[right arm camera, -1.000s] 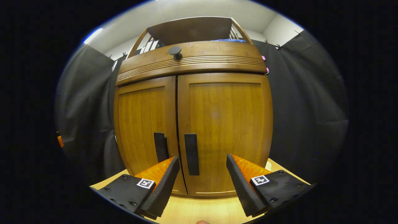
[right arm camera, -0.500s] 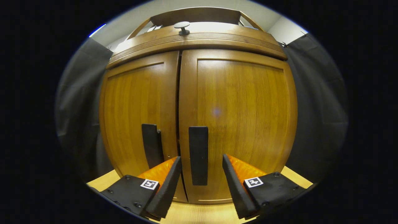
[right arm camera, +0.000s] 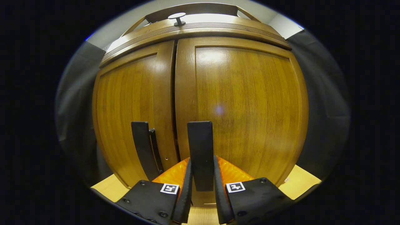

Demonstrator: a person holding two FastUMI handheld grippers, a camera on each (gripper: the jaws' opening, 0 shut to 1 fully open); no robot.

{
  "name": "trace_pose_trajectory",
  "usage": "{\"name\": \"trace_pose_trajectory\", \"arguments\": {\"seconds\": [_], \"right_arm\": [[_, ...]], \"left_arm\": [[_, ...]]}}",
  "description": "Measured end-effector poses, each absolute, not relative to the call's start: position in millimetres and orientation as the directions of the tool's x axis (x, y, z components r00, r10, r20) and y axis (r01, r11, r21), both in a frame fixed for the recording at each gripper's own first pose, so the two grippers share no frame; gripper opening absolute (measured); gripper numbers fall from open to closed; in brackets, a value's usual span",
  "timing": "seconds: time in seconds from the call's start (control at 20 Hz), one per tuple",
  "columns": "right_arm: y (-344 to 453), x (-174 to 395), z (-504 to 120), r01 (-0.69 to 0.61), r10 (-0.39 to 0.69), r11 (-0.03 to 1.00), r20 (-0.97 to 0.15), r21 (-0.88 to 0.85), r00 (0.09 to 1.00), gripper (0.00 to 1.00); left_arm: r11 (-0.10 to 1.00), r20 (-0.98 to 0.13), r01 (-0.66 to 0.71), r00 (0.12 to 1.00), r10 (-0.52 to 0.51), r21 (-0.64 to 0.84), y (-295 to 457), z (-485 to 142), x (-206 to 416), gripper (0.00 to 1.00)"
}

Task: Open the right door of the double-door shoe cabinet with the right hand, and open the left door with the left hand.

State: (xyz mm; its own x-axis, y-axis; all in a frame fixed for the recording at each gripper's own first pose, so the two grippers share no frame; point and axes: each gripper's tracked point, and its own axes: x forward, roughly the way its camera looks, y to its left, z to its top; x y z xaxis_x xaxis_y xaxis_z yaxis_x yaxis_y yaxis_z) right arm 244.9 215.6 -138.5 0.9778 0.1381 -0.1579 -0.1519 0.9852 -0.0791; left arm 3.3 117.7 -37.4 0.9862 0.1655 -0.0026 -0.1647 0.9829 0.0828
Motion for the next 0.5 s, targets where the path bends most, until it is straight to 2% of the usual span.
{"name": "trace_pose_trajectory", "arguments": {"seconds": [0.05,0.1,0.15,0.2,0.3,0.35,0.5], "right_arm": [[215,244,-138,-0.154,0.139,0.985,-0.161,-0.081,0.977,0.41],[214,244,-139,-0.157,0.142,0.984,-0.165,-0.081,0.976,0.33],[215,243,-139,-0.167,0.152,0.983,-0.172,-0.075,0.973,0.45],[215,241,-140,-0.176,0.161,0.982,-0.177,-0.072,0.971,0.43],[214,235,-139,-0.192,0.176,0.979,-0.181,-0.073,0.968,0.39],[213,231,-138,-0.195,0.179,0.978,-0.182,-0.076,0.967,0.37],[208,218,-136,-0.207,0.19,0.975,-0.186,-0.076,0.964,0.31]], "left_arm": [[0.983,-0.002,-0.165,0.986,0.165,0.082,117,-37,2,0.92],[0.983,-0.001,-0.166,0.986,0.166,0.083,117,-36,2,0.92],[0.982,0.002,-0.168,0.986,0.168,0.084,116,-34,1,0.92],[0.982,0.006,-0.169,0.986,0.169,0.083,115,-32,-1,0.95],[0.983,0.013,-0.166,0.986,0.166,0.078,112,-30,-3,0.92],[0.983,0.013,-0.166,0.986,0.165,0.077,110,-29,-4,0.94],[0.985,0.003,-0.156,0.988,0.156,0.076,102,-28,-7,0.92]]}}
